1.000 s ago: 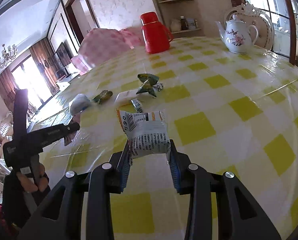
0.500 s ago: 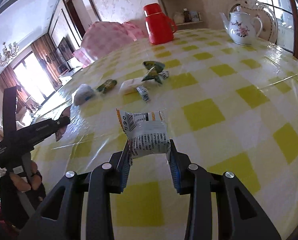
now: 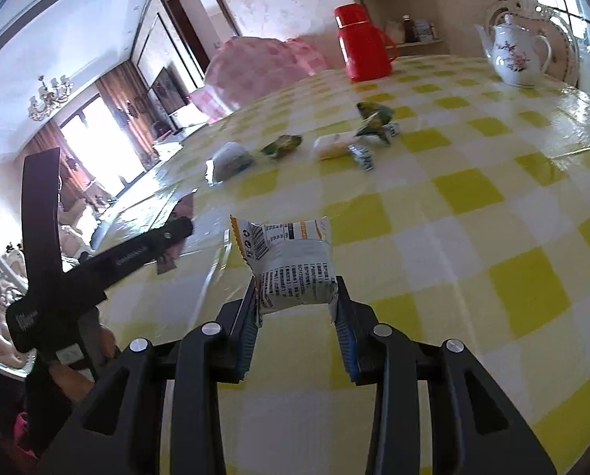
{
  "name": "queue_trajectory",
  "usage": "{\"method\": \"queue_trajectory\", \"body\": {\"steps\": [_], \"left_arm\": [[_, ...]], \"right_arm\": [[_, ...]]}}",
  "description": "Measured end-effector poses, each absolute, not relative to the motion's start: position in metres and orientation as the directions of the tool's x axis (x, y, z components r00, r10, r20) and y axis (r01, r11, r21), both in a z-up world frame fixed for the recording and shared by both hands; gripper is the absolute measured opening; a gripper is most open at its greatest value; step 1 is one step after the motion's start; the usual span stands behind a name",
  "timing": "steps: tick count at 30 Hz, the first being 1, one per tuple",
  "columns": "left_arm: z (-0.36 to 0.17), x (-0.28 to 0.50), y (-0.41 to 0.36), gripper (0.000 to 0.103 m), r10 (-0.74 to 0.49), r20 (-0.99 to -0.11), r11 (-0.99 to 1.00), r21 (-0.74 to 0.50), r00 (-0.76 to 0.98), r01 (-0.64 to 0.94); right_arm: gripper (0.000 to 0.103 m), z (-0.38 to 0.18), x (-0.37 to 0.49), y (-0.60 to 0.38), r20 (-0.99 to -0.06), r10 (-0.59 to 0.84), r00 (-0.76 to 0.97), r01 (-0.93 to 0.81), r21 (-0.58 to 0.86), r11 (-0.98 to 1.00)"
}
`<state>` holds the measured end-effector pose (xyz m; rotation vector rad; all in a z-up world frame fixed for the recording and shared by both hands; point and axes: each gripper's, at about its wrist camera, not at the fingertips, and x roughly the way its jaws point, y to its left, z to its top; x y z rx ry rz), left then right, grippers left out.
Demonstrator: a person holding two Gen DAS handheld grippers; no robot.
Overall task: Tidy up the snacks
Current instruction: 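Lift the chocolate bar and white packet and carry them toward the table edge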
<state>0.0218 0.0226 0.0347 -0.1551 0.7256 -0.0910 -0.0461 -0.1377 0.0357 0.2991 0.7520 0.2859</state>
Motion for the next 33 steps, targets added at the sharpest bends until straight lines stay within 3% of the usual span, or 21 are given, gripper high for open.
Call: {"method": "queue_trajectory", "body": {"steps": [19, 33], "left_arm": [[0.041, -0.053, 0.038, 0.021, -0.125, -0.64, 0.987, -0.155, 0.758, 0.032], [0.065, -0.121, 0.084, 0.021, -0.038, -0.622, 0.998, -0.06, 0.782, 0.001]], "right_arm": [[0.036, 0.034, -0.078, -0.111, -0.613, 0.435, 0.66, -0.215, 0.4, 0.891], [0.036, 0.033, -0.106, -0.07, -0.613, 0.507, 0.606, -0.322, 0.394, 0.861]]}}
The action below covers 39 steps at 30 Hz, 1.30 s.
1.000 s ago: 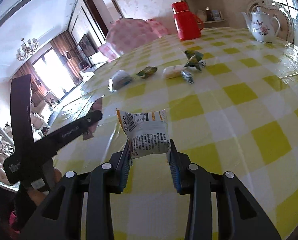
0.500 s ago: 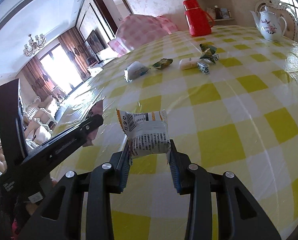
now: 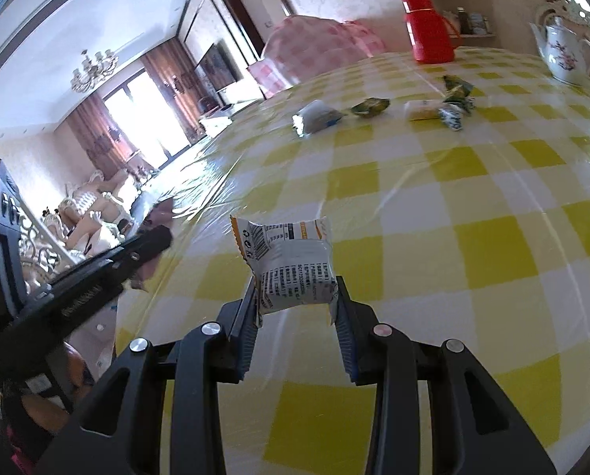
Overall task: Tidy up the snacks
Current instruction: 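Lift the chocolate bar and white packet and carry them toward the table edge, then open both grippers over the box to drop the chocolate and white packet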
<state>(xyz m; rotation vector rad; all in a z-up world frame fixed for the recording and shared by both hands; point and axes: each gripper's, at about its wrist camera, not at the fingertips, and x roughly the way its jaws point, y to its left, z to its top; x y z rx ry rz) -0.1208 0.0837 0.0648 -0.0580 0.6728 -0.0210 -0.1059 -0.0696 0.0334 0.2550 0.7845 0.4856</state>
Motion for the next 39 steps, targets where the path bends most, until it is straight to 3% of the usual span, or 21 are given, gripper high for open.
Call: {"method": "queue_trajectory", "body": {"steps": [19, 32, 33, 34, 35, 36, 37, 39], "left_arm": [[0.067, -0.176, 0.214, 0.021, 0.158, -0.634, 0.982, 0.022, 0.757, -0.186], [0.085, -0.21, 0.299, 0.023, 0.401, -0.634, 0.913, 0.223, 0.661, -0.341], [0.085, -0.212, 0.304, 0.026, 0.425, -0.637, 0.903, 0.243, 0.644, -0.355], [0.086, -0.214, 0.311, 0.044, 0.461, -0.636, 0.884, 0.269, 0.619, -0.382], [0.087, -0.217, 0.315, 0.077, 0.494, -0.626, 0.865, 0.284, 0.603, -0.414], [0.09, -0.221, 0.32, 0.089, 0.552, -0.595, 0.828, 0.306, 0.585, -0.47], [0.093, -0.224, 0.323, 0.096, 0.588, -0.569, 0.802, 0.318, 0.575, -0.505], [0.098, -0.227, 0.327, 0.097, 0.624, -0.544, 0.771, 0.312, 0.56, -0.556]], "right_arm": [[0.036, 0.041, -0.144, 0.036, -0.64, 0.59, 0.493, -0.537, 0.309, 0.785], [0.039, 0.044, -0.221, 0.171, -0.671, 0.665, 0.328, -0.832, 0.129, 0.54], [0.04, 0.043, -0.225, 0.178, -0.667, 0.676, 0.314, -0.845, 0.129, 0.52], [0.05, 0.042, -0.23, 0.184, -0.66, 0.688, 0.302, -0.855, 0.131, 0.501], [0.06, 0.042, -0.233, 0.186, -0.651, 0.699, 0.297, -0.861, 0.133, 0.49], [0.061, 0.044, -0.234, 0.185, -0.639, 0.709, 0.298, -0.864, 0.135, 0.485], [0.062, 0.047, -0.233, 0.18, -0.623, 0.719, 0.307, -0.862, 0.139, 0.488], [0.063, 0.052, -0.224, 0.166, -0.609, 0.715, 0.345, -0.836, 0.147, 0.528]]}}
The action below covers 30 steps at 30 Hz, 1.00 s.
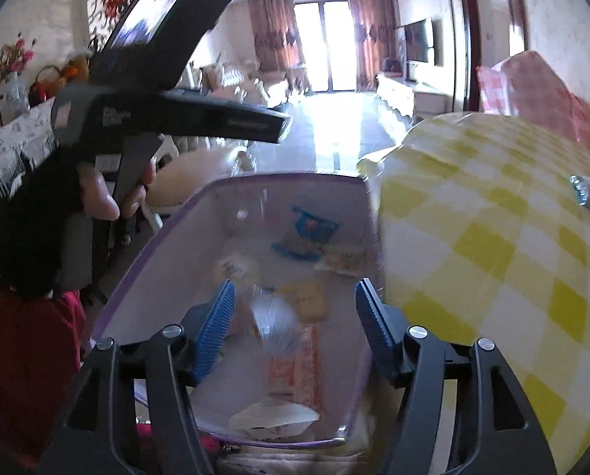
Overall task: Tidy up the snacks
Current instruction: 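Open both grippers over the box to drop the chocolate and white packet, then return to the table and grasp the green garlic snack packet with the right gripper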
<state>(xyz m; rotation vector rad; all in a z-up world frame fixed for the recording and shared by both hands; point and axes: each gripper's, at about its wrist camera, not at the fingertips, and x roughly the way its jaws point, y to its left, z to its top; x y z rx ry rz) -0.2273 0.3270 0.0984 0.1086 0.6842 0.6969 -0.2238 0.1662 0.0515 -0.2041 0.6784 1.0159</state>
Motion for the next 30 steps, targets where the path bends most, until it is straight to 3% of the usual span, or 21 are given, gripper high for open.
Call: {"method": "queue_trajectory", "body": {"steps": [7, 11, 15, 19, 24, 30], "left_arm": [[0.104, -0.217, 0.293, 0.101, 0.503, -0.53, 0.854, 0.185, 0.683, -0.486], [0.11, -0.19, 0.239, 0.101, 0.241, -0.583, 0.956, 0.002, 0.776, -0.295], [0.118, -0.138, 0.174, 0.101, 0.023, -0.619, 0.99, -0.094, 0.785, -0.103], [0.116, -0.06, 0.119, 0.101, -0.048, -0.643, 0.986, -0.154, 0.764, -0.068], [0.076, 0.031, 0.075, 0.101, -0.034, -0.65, 0.965, -0.218, 0.759, -0.144], [0.034, 0.104, 0.071, 0.101, -0.062, -0.658, 0.882, -0.389, 0.75, -0.268]], "right_arm": [[0.069, 0.057, -0.165, 0.086, -0.599, 0.653, 0.464, -0.643, 0.279, 0.713], [0.073, 0.054, -0.129, 0.024, -0.62, 0.562, 0.548, -0.479, 0.318, 0.818], [0.077, 0.051, -0.107, -0.029, -0.629, 0.465, 0.623, -0.335, 0.323, 0.885], [0.078, 0.043, -0.081, -0.089, -0.637, 0.374, 0.674, -0.177, 0.352, 0.919], [0.079, 0.027, -0.058, -0.154, -0.649, 0.352, 0.675, -0.043, 0.441, 0.896], [0.079, 0.024, 0.001, -0.191, -0.649, 0.276, 0.708, 0.037, 0.425, 0.904]]}}
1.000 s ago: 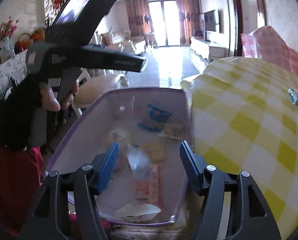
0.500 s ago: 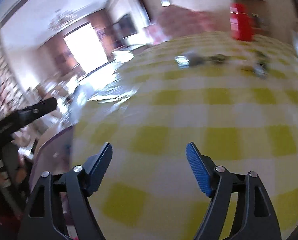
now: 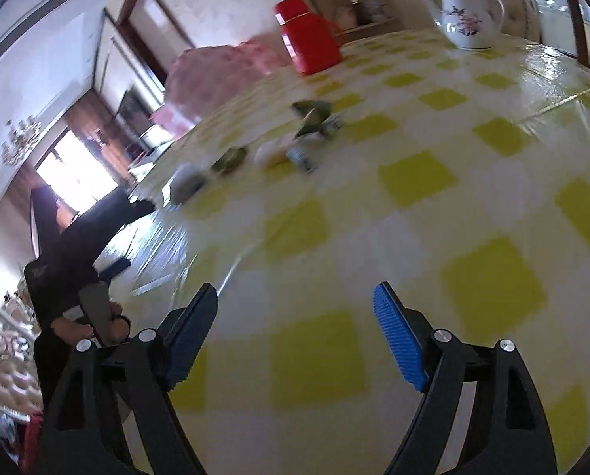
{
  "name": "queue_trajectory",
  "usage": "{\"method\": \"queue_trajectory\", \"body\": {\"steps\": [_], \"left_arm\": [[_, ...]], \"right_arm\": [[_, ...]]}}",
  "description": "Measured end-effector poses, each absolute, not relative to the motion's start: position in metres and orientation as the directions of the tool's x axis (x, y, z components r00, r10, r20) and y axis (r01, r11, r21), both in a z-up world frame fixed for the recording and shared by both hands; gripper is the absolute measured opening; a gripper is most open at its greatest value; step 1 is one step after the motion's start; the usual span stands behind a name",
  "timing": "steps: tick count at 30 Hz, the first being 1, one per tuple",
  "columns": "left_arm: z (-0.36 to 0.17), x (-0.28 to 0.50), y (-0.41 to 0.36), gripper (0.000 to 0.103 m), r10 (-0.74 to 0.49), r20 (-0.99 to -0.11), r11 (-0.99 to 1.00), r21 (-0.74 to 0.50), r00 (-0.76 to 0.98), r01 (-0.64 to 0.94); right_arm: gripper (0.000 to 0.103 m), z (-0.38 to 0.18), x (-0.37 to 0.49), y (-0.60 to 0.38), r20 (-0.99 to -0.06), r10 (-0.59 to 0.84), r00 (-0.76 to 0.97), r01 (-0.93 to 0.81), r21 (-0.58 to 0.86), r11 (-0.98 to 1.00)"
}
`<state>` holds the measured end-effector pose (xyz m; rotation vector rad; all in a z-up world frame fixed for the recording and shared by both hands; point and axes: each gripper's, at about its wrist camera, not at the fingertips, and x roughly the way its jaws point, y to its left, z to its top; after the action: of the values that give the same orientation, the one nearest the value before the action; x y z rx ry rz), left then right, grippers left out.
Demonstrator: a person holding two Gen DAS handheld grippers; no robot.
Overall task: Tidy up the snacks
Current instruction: 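Return to the table and grasp the green garlic snack packet with the right gripper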
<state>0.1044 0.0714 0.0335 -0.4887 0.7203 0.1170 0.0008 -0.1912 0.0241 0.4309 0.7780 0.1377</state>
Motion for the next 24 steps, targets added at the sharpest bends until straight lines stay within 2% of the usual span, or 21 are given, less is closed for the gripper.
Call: {"method": "queue_trajectory", "body": {"steps": [2, 4, 8, 14, 17, 18, 19, 20, 24], "left_arm": [[0.036, 0.119, 0.077, 0.101, -0.058, -0.595, 0.842, -0.46, 0.801, -0.281], [0.033, 0.13, 0.076, 0.101, -0.046, -0.557, 0.838, -0.474, 0.829, -0.272], [0.02, 0.157, 0.077, 0.101, -0.129, -0.614, 0.843, -0.482, 0.779, -0.24], [0.018, 0.154, 0.082, 0.101, -0.131, -0.601, 0.844, -0.485, 0.788, -0.229], [0.019, 0.153, 0.078, 0.101, -0.147, -0.611, 0.855, -0.474, 0.778, -0.21], [0.019, 0.153, 0.076, 0.101, -0.146, -0.612, 0.861, -0.465, 0.777, -0.205], [0.021, 0.15, 0.075, 0.101, -0.144, -0.612, 0.866, -0.459, 0.777, -0.201], [0.022, 0.15, 0.073, 0.101, -0.146, -0.613, 0.874, -0.448, 0.777, -0.189], [0.024, 0.146, 0.064, 0.101, -0.153, -0.61, 0.9, -0.411, 0.777, -0.145]], "right_arm": [[0.079, 0.026, 0.031, -0.196, -0.646, 0.243, 0.724, 0.052, 0.402, 0.914], [0.079, 0.024, 0.067, -0.2, -0.639, 0.228, 0.735, 0.073, 0.409, 0.909], [0.079, 0.018, 0.132, -0.206, -0.63, 0.227, 0.743, 0.107, 0.447, 0.888], [0.079, 0.022, 0.198, -0.196, -0.639, 0.173, 0.75, 0.127, 0.395, 0.91], [0.079, 0.017, 0.209, -0.187, -0.69, 0.142, 0.71, 0.136, 0.332, 0.934], [0.076, 0.019, 0.205, -0.185, -0.686, 0.14, 0.714, 0.12, 0.317, 0.941], [0.042, 0.022, 0.2, -0.182, -0.683, 0.131, 0.719, 0.099, 0.286, 0.953], [0.022, 0.022, 0.194, -0.179, -0.694, 0.096, 0.713, 0.102, 0.239, 0.966], [0.022, 0.028, 0.158, -0.189, -0.683, 0.131, 0.719, 0.059, 0.247, 0.967]]}}
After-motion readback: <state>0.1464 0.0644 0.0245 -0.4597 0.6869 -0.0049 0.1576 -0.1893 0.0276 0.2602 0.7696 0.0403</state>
